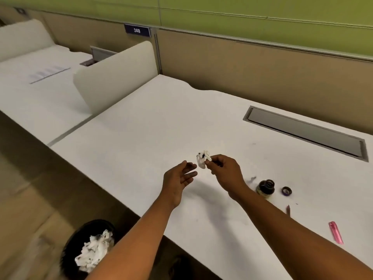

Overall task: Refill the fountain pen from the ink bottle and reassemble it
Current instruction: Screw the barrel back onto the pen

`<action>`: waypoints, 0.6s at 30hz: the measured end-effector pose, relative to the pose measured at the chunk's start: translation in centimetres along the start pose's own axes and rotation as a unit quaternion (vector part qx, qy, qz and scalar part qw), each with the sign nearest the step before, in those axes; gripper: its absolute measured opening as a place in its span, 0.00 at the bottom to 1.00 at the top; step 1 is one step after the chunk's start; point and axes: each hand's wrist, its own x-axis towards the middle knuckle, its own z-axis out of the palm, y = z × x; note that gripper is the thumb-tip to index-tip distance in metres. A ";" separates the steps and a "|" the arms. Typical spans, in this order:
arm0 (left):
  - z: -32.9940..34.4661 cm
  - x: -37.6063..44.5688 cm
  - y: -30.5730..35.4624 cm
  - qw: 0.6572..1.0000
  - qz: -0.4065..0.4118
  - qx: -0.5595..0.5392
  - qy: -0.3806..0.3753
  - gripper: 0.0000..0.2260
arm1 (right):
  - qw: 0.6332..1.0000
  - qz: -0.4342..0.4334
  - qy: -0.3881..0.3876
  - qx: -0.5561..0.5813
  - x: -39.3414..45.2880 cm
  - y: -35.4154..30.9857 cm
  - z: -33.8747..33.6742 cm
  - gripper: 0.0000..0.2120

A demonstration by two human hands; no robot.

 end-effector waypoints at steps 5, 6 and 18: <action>-6.2 -1.0 1.2 0.993 0.034 -0.064 0.095 0.11 | 0.996 -0.012 -0.088 -0.010 0.7 -2.5 7.0 0.05; -7.6 -1.3 1.5 0.989 0.043 -0.080 0.119 0.11 | 0.994 -0.014 -0.107 -0.011 0.6 -3.0 8.5 0.05; -24.8 -5.7 1.5 0.893 0.118 -0.216 0.375 0.16 | 0.944 -0.060 -0.314 -0.086 -1.8 -6.0 25.8 0.04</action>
